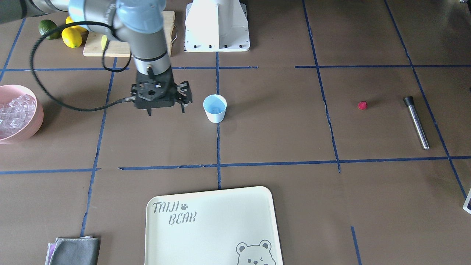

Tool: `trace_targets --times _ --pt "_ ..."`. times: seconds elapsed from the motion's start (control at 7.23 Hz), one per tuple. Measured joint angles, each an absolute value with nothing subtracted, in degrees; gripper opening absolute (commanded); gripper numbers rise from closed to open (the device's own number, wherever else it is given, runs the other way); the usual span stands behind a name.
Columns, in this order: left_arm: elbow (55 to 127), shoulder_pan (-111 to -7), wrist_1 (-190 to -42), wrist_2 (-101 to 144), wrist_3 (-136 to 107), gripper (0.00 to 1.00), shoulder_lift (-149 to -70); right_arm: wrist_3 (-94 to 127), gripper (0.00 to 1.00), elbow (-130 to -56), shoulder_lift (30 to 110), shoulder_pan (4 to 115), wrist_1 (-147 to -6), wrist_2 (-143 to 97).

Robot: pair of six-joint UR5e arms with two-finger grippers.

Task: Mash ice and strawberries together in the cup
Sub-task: 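Move the right gripper back into the pink bowl and grasp an ice cube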

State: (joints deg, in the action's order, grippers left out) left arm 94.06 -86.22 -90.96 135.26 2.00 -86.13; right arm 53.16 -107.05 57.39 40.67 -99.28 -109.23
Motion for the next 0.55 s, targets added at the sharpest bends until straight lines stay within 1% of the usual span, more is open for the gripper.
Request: trace_targets --times 0.28,0.55 --pt "94.0 -86.2 -91.0 135.3 2.0 1.00 -86.1 35.9 0.99 -110.8 68.0 50.9 -98.9 -117.1" --pt "94.2 -86.2 -90.9 135.3 2.0 1.00 -86.1 20.4 0.99 -111.7 78.2 60.0 -97.3 -123.4"
